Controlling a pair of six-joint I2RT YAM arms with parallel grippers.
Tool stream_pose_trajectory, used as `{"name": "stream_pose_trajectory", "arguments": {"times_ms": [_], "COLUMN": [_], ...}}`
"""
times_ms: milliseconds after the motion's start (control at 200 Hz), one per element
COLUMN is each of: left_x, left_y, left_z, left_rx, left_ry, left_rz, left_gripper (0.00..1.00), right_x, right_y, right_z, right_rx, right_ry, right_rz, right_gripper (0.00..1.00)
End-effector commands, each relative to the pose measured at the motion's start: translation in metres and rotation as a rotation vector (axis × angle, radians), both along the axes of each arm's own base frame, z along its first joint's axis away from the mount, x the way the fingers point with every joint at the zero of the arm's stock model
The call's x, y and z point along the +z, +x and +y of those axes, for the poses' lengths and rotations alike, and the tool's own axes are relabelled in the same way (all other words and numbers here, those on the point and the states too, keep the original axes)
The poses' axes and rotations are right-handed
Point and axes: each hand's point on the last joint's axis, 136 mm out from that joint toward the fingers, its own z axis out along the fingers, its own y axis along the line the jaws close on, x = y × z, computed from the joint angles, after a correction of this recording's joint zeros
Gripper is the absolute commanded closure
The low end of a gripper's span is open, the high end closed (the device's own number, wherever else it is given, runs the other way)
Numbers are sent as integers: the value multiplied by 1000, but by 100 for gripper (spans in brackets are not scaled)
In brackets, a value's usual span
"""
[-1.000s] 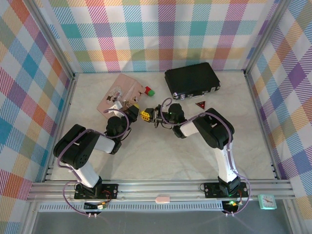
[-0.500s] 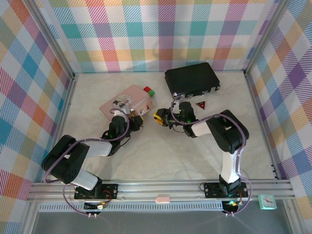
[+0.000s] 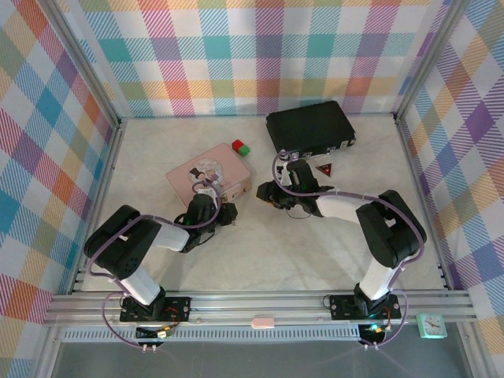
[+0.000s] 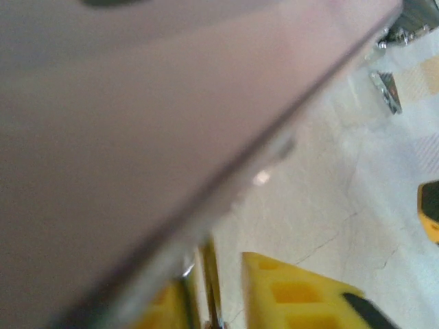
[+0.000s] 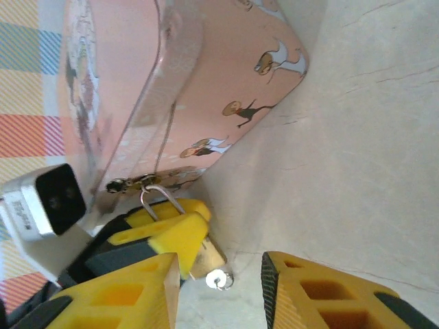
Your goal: Unlock the padlock with the key
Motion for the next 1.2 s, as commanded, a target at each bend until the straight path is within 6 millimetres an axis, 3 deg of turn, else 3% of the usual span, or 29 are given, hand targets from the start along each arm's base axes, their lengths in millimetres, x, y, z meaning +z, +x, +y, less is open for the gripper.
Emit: {"name": "stream_pose_trajectory", "arguments": {"times_ms": [0, 125, 275, 345, 465, 595, 855, 980, 1195], "left_x": [21, 29, 39, 44, 53, 49, 44, 51, 58], "left_y": [11, 9, 1, -4, -7, -4, 26, 29, 9], "left_z": [-2, 13, 42, 57, 74, 84, 99, 83, 59], "left_rx": [29, 104, 230, 281, 319, 343, 325, 255, 229], "left_ry": [-36, -53, -34, 15, 75, 75, 124, 98, 113], "left_rz": [-83, -74, -41, -19, 0, 23, -24, -25, -15], "left_gripper": [62, 41, 9, 0, 0, 0, 1, 4, 5], "right_x": [11, 15, 21, 21, 19, 15, 13, 12, 9], "right_y": [0, -3, -9, -13, -15, -20, -26, -29, -29], "right_z": [-2, 0, 9, 15, 25, 39, 40, 35, 31], "right_rx": [40, 70, 132, 163, 205, 257, 262, 257, 236], "right_ry": [-79, -125, -215, -255, -270, -273, -268, -278, -287], "right_rz": [-83, -132, -214, -235, -248, -257, -245, -244, -241], "right_gripper": [62, 60, 57, 55, 53, 52, 52, 52, 52]}}
